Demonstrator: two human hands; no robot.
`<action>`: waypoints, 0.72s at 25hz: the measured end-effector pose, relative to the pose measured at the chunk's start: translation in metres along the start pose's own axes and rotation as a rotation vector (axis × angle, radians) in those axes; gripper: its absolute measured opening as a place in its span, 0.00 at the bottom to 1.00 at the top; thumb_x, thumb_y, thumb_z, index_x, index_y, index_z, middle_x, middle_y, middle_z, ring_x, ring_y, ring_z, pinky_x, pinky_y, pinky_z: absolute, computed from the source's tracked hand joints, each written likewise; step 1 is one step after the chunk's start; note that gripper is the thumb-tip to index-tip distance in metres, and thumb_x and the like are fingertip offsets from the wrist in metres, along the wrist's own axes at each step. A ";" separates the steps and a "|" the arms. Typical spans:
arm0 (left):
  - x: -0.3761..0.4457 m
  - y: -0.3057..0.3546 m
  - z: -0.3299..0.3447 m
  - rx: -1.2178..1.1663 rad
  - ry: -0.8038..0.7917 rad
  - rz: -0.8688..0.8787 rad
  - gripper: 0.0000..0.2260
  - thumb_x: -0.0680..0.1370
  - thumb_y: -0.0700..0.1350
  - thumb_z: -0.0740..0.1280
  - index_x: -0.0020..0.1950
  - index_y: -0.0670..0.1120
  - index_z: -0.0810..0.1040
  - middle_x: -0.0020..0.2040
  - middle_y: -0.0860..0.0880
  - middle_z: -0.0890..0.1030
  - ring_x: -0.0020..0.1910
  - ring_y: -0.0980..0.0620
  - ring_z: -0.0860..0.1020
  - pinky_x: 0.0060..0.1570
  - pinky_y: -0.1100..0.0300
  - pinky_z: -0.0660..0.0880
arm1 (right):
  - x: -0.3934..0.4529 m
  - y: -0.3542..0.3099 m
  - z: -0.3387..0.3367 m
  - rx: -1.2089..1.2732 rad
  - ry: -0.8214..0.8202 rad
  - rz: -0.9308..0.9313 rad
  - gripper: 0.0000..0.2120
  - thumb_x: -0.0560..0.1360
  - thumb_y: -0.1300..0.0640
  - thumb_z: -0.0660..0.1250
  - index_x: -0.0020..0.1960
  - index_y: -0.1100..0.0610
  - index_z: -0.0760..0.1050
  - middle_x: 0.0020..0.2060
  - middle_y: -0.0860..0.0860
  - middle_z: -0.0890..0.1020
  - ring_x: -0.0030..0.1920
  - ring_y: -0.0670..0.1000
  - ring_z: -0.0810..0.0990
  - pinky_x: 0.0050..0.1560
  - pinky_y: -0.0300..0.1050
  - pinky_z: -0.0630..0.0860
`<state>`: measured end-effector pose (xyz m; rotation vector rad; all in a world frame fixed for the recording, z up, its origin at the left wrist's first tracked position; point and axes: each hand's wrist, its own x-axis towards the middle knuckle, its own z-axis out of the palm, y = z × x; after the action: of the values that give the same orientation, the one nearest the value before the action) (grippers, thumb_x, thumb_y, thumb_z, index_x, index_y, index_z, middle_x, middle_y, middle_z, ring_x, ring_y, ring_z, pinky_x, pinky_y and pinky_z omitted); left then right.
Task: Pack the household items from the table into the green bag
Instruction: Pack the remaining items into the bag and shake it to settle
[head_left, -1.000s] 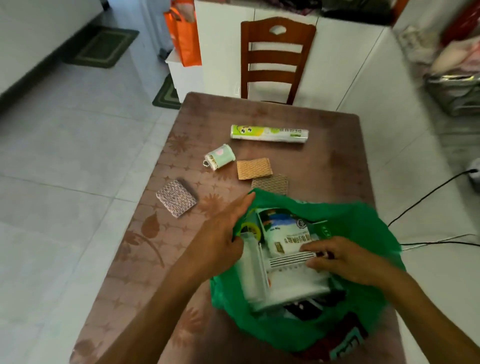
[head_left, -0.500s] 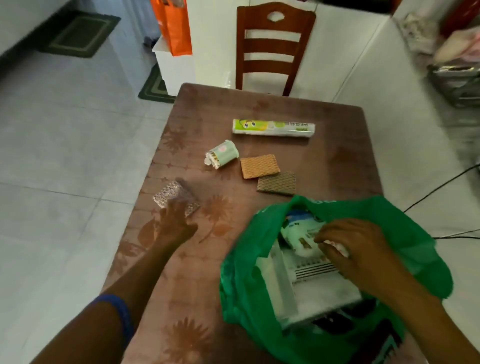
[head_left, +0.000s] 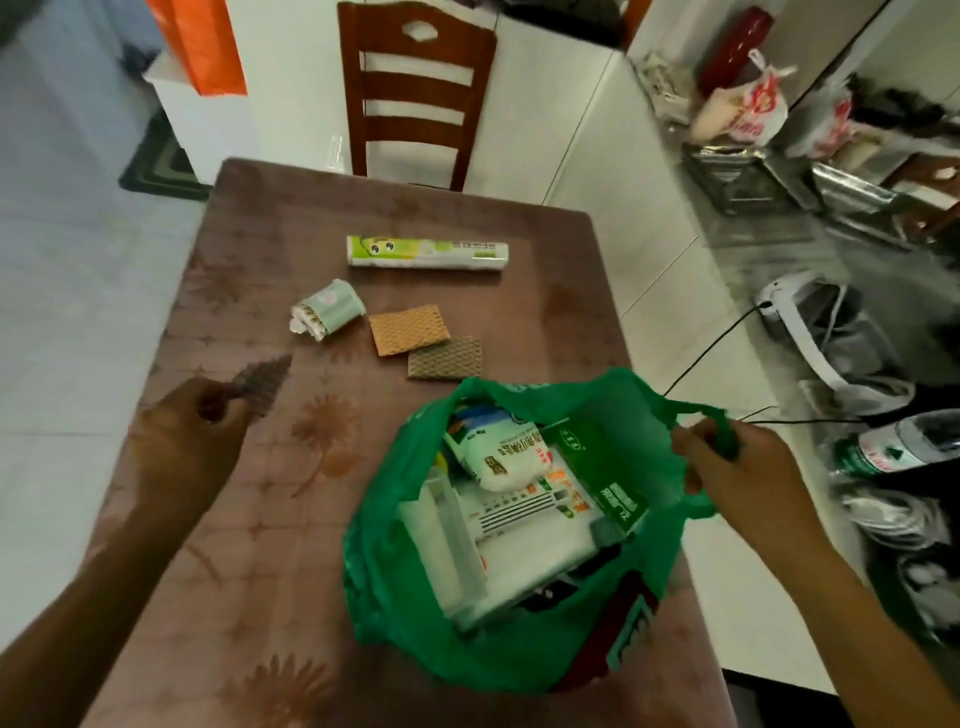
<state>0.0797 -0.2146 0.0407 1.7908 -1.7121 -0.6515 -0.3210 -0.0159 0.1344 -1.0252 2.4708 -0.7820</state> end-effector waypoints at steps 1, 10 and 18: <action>-0.015 0.034 -0.011 -0.053 0.067 0.003 0.06 0.74 0.47 0.68 0.49 0.49 0.80 0.43 0.47 0.83 0.39 0.49 0.79 0.36 0.71 0.73 | 0.006 -0.012 -0.007 0.256 -0.015 0.028 0.08 0.75 0.55 0.68 0.39 0.56 0.79 0.25 0.54 0.79 0.28 0.56 0.76 0.34 0.46 0.73; -0.159 0.197 0.088 0.399 -0.548 0.989 0.19 0.75 0.53 0.59 0.60 0.45 0.77 0.66 0.41 0.74 0.64 0.42 0.71 0.58 0.45 0.74 | 0.024 -0.039 -0.049 0.686 -0.114 -0.059 0.07 0.78 0.61 0.64 0.44 0.64 0.78 0.26 0.55 0.74 0.25 0.54 0.66 0.26 0.44 0.66; -0.125 0.184 0.066 0.680 -0.353 0.691 0.14 0.71 0.53 0.67 0.54 0.52 0.80 0.63 0.44 0.77 0.65 0.40 0.72 0.64 0.39 0.65 | 0.010 -0.052 -0.073 0.242 0.118 -0.364 0.17 0.74 0.51 0.69 0.61 0.47 0.70 0.57 0.43 0.73 0.54 0.41 0.73 0.49 0.34 0.71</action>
<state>-0.1056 -0.0977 0.1159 1.3260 -2.8405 -0.0700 -0.3368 -0.0281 0.2222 -1.3866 2.2345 -1.2504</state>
